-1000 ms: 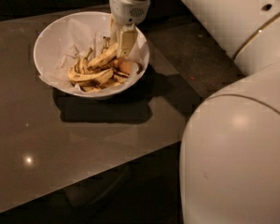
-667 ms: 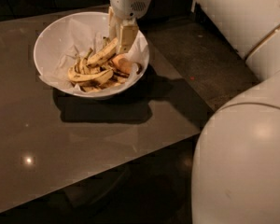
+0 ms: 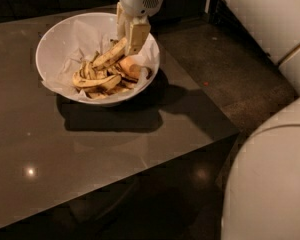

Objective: Pick banana from white bowl

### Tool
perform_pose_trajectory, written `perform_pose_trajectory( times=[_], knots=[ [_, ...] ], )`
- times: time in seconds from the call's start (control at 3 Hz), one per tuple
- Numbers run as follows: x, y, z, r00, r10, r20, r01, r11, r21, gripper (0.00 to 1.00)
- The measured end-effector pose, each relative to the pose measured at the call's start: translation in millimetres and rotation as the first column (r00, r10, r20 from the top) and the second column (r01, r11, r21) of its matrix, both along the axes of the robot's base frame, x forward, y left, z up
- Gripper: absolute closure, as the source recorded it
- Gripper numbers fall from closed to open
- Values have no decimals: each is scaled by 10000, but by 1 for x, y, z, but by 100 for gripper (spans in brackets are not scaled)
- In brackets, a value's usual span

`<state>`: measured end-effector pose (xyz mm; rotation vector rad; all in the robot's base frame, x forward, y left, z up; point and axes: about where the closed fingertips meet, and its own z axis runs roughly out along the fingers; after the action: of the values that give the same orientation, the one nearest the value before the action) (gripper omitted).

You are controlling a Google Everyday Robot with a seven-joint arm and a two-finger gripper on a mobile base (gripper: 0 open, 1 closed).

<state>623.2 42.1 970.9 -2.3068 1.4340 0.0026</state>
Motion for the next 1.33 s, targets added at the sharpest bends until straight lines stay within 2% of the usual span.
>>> perform_pose_trajectory(
  times=[0.67,1.0,1.33],
  knots=[
    [-59,-8,35,9968,15,800,-70,9976,691,100],
    [-97,-11,55,9950,127,989,-233,9940,1070,100],
    [-97,-11,56,9950,127,992,-234,9940,1073,100]
  ],
)
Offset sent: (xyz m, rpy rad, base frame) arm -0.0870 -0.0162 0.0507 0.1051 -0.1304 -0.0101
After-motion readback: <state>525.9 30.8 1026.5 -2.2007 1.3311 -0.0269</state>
